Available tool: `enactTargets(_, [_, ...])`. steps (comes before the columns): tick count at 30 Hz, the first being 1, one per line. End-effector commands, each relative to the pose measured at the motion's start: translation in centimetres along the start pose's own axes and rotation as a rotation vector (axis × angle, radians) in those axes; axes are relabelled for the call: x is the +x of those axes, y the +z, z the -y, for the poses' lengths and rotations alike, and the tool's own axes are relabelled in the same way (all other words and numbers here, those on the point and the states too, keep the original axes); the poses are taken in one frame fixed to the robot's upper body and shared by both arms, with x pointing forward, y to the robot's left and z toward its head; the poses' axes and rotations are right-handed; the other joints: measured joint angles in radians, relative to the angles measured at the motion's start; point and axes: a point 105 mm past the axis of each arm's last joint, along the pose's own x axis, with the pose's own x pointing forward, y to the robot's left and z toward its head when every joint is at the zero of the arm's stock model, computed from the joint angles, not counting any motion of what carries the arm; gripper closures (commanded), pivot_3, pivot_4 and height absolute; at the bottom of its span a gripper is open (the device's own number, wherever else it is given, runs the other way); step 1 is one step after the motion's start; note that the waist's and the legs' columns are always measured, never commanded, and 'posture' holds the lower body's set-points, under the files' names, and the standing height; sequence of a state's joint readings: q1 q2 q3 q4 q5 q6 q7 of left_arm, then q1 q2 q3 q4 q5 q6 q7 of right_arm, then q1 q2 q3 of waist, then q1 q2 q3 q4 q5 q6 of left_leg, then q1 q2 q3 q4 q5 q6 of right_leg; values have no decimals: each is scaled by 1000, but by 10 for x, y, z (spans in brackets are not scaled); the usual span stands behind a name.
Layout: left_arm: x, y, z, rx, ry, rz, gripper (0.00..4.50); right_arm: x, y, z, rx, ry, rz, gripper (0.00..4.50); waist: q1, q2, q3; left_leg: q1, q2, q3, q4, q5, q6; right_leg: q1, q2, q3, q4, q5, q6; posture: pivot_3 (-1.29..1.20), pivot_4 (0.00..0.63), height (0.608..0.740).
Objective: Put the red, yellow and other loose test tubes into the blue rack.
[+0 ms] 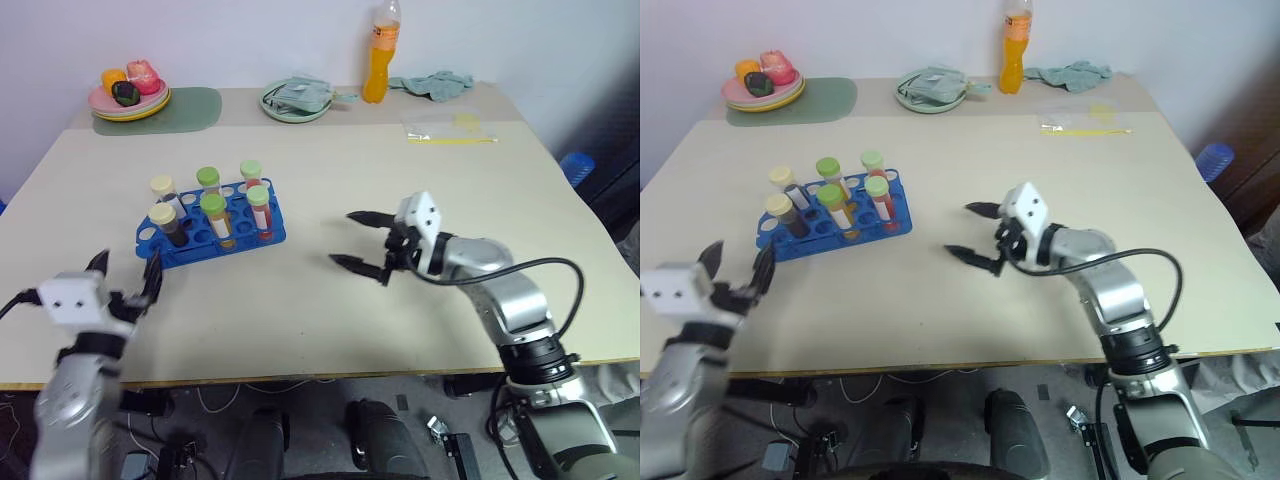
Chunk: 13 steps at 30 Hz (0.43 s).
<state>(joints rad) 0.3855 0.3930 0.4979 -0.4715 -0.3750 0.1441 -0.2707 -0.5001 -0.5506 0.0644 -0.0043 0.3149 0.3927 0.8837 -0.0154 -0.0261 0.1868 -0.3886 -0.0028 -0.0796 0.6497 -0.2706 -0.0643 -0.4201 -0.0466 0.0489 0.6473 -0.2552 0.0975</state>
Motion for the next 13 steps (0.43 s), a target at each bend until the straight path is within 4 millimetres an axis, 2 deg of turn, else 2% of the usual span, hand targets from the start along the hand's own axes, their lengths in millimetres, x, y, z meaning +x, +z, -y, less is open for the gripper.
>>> enactTargets(1, [-14, 2, -27, 52, 25, -39, 771, -27, 4, 42, -42, -156, -9, 0, 2, 0, 0, 0, 0, 0, 0, 0, 0, 0, 0, 0, 0, -1, -1, 0, 150, 740])
enactTargets(6, [-11, 1, -29, 66, 29, -45, 771, -36, -7, 56, -61, -189, -44, 0, -2, 0, 0, 0, 0, 1, 0, 0, 0, 0, 0, 0, 0, 0, -1, 0, 150, 740])
enactTargets(10, [-8, -1, -27, 67, 36, -45, 771, -34, -13, 56, -58, -184, -45, 0, -5, 0, 0, 0, 0, 1, 0, 0, 0, 0, 0, 0, 0, 1, 1, 0, 150, 740])
enactTargets(13, [-4, 0, -24, 61, 46, -41, 771, -29, -14, 48, -55, -142, -39, 0, -5, 1, 0, 0, 1, 1, 0, 0, 0, 0, 0, 1, 0, 1, 1, 0, 150, 740])
